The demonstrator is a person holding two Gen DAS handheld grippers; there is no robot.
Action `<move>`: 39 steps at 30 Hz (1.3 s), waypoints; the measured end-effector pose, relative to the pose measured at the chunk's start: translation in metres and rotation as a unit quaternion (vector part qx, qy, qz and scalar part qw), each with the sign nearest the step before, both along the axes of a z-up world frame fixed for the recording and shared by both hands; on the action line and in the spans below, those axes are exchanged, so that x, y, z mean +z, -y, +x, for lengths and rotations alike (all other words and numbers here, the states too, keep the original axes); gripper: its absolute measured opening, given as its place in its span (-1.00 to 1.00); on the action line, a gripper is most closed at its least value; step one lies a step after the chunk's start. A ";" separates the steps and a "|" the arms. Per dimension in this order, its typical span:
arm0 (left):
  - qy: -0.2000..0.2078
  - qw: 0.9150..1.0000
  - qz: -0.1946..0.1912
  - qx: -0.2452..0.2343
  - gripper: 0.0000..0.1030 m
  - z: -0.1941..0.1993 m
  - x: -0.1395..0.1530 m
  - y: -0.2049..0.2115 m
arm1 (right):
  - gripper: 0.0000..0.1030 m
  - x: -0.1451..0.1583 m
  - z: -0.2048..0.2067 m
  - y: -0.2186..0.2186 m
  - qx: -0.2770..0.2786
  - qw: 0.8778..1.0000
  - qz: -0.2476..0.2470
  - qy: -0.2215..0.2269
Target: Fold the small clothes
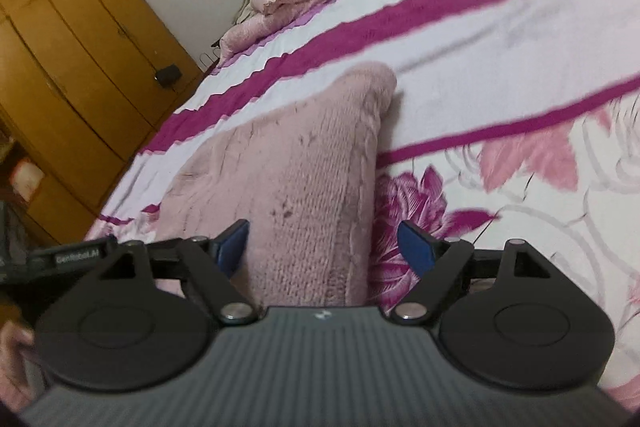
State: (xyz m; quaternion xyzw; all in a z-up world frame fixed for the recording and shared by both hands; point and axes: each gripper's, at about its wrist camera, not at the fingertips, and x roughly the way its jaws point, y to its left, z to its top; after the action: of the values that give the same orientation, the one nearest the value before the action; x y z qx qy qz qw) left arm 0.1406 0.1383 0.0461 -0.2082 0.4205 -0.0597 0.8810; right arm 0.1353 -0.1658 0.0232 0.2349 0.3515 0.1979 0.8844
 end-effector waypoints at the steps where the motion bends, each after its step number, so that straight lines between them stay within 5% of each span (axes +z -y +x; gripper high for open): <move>1: -0.001 1.000 -0.010 -0.001 0.55 0.001 -0.004 0.000 | 0.62 -0.004 0.001 -0.004 0.006 1.000 0.004 -0.001; 6: 0.004 0.998 -0.066 -0.019 0.41 0.004 -0.014 -0.004 | 0.60 -0.009 0.008 -0.018 0.034 0.999 0.024 0.006; 8: 0.008 0.996 -0.081 -0.017 0.15 0.002 -0.016 -0.006 | 0.16 -0.005 0.012 -0.017 0.026 0.999 0.033 0.005; 11: 0.017 0.994 -0.103 -0.013 -0.09 -0.001 -0.006 -0.008 | -0.05 0.016 0.013 -0.018 0.032 0.999 0.031 0.013; 18: 0.033 0.990 -0.131 -0.044 -0.15 -0.021 0.034 0.024 | -0.08 0.078 -0.015 0.007 0.031 0.999 0.015 0.025; 25: 0.009 0.984 -0.155 -0.087 -0.15 -0.077 0.050 0.078 | -0.07 0.089 -0.083 0.072 0.005 1.000 0.019 -0.018; 29: -0.020 0.985 -0.130 -0.116 -0.15 -0.115 0.045 0.110 | -0.07 0.071 -0.122 0.095 -0.007 0.999 0.000 -0.049; 33: -0.039 0.989 -0.063 -0.127 -0.15 -0.141 0.032 0.131 | -0.05 0.033 -0.143 0.106 -0.025 0.995 -0.013 -0.091; 39: -0.044 0.990 -0.040 -0.125 -0.12 -0.157 0.027 0.129 | 0.16 0.017 -0.154 0.112 -0.034 0.996 -0.003 -0.081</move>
State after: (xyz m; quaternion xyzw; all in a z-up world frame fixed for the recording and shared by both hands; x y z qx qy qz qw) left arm -0.0167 0.0088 0.0732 -0.1914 0.4792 -0.1772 0.8381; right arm -0.0187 -0.2775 0.0406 0.2592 0.4145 0.1468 0.8599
